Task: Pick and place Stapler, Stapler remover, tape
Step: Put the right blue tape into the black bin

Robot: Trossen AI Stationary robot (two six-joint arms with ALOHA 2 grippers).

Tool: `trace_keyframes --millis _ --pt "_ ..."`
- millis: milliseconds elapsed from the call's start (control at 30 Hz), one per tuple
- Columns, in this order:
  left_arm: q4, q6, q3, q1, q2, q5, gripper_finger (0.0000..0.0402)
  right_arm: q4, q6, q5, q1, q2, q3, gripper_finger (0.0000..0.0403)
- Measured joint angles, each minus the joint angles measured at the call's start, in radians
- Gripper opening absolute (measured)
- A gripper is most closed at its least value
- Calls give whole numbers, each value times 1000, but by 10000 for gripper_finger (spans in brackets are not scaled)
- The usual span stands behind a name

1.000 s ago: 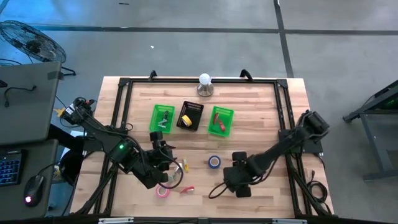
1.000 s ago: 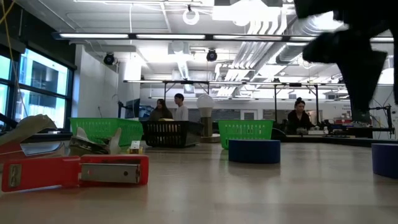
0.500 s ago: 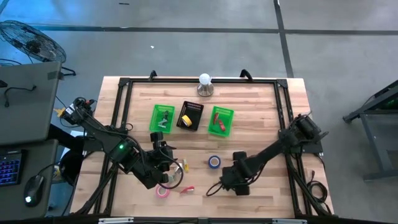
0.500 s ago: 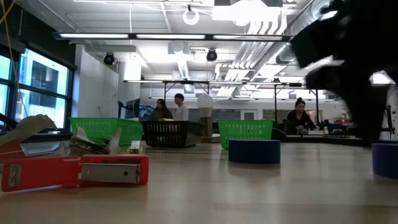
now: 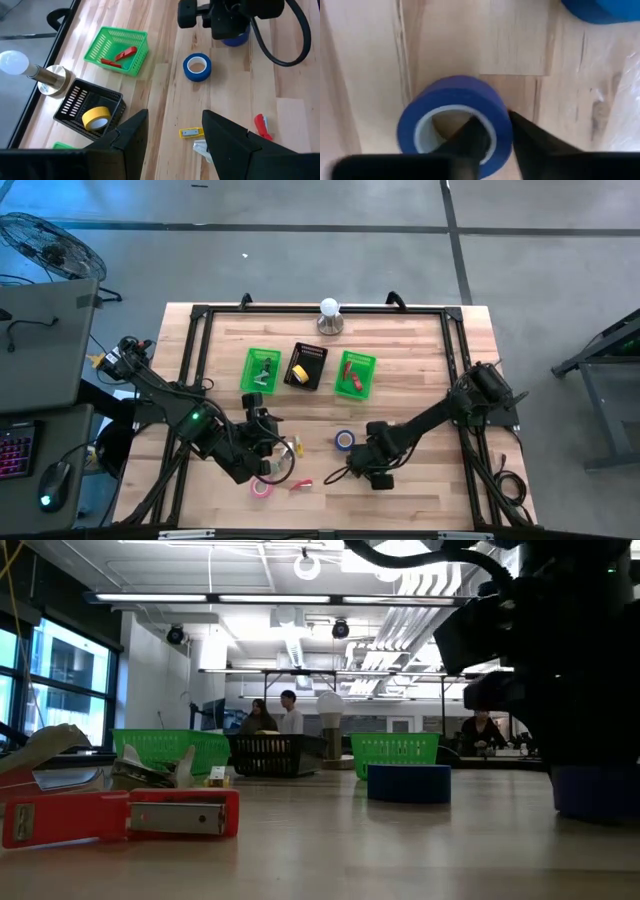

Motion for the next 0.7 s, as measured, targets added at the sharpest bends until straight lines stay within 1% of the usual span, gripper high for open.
trace_keyframes --millis 33,67,133,233,333,433,533,600,700 --pt "0 0 0 0 0 0 181 -9 -23 0 -2 0 7 44" --pt "0 2 0 0 0 0 181 -20 -45 -2 -4 1 19 32" --pt "-2 10 0 0 0 -6 181 -39 -67 24 -4 -1 47 32" --pt "4 45 -11 0 -1 -38 181 -106 -104 97 -6 -16 115 34" --pt "14 95 -49 0 0 -68 181 -191 -159 178 -6 -30 195 33" --pt "62 159 -108 0 -1 -115 181 -238 -206 273 -8 -64 289 33" --pt "163 239 -190 0 -1 -200 181 -246 -268 354 -14 -96 370 33" --pt "279 283 -245 0 -1 -281 181 -239 -319 431 -18 -116 414 33" --pt "487 338 -321 0 0 -393 181 -216 -407 577 -23 -134 471 33"
